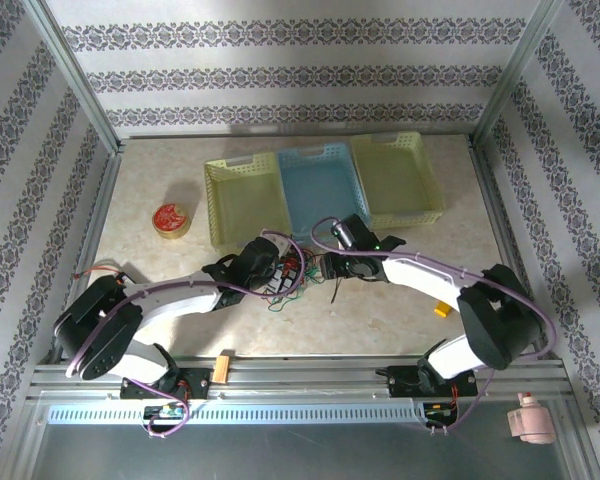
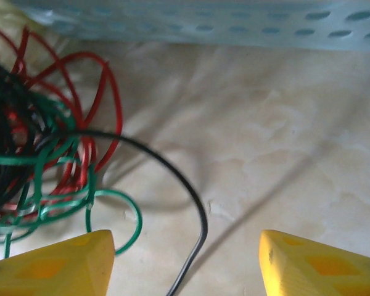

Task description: Untangle the cables

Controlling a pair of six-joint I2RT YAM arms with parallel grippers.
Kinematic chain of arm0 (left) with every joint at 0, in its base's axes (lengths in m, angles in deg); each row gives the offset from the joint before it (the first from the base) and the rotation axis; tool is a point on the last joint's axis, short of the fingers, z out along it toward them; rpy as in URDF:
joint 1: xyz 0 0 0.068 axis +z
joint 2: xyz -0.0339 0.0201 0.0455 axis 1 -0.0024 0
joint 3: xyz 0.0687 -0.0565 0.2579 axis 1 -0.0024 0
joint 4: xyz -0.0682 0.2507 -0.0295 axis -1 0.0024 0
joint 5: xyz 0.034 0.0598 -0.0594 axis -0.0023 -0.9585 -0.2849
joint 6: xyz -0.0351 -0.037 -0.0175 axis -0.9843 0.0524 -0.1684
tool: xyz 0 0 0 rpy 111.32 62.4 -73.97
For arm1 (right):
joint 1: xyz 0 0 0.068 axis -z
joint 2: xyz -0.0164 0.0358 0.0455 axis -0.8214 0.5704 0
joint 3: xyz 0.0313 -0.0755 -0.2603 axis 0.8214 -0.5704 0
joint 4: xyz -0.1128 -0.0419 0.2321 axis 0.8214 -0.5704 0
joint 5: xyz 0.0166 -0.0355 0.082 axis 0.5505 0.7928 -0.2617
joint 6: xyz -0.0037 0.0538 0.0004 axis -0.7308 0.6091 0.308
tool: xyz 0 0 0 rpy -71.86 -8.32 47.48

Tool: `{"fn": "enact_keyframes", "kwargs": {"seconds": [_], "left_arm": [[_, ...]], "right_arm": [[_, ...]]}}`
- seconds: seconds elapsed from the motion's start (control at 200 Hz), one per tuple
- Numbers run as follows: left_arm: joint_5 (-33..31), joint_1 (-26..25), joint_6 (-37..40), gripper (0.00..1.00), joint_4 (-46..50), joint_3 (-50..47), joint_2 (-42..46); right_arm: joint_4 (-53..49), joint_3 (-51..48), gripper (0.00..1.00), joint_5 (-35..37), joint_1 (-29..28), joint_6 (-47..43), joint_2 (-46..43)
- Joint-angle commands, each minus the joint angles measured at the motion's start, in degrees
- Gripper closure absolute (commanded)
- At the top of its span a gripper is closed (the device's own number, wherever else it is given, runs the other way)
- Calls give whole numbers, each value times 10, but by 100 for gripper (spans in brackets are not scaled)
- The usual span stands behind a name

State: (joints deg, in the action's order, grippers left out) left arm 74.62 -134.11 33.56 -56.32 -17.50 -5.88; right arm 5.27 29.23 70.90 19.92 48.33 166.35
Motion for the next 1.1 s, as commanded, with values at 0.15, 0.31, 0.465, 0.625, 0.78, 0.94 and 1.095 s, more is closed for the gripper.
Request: {"fn": "enact_keyframes", "kwargs": {"seconds": [0.15, 0.31, 0.465, 0.625, 0.78, 0.94, 1.095], "left_arm": [[-20, -2, 11, 11, -14, 29, -35], [-23, -2, 10, 17, -22, 27, -42], [-21, 3, 7, 38, -16, 20, -49], [-15, 12, 3, 60, -5, 13, -48], [-13, 17, 1, 75, 3, 4, -55], [-19, 20, -7, 97, 13, -2, -66], [-30, 20, -12, 100, 37, -3, -65]], "right_arm": [[15, 47, 52, -12, 8, -18, 71], [39, 29, 66, -6, 6, -1, 87], [49, 2, 100, 7, 7, 2, 57], [40, -27, 100, 18, -3, -29, -32], [15, -41, 100, 52, -9, -44, -127], [10, -38, 100, 110, -10, -61, -200], [12, -17, 100, 158, -10, -87, -241]]}}
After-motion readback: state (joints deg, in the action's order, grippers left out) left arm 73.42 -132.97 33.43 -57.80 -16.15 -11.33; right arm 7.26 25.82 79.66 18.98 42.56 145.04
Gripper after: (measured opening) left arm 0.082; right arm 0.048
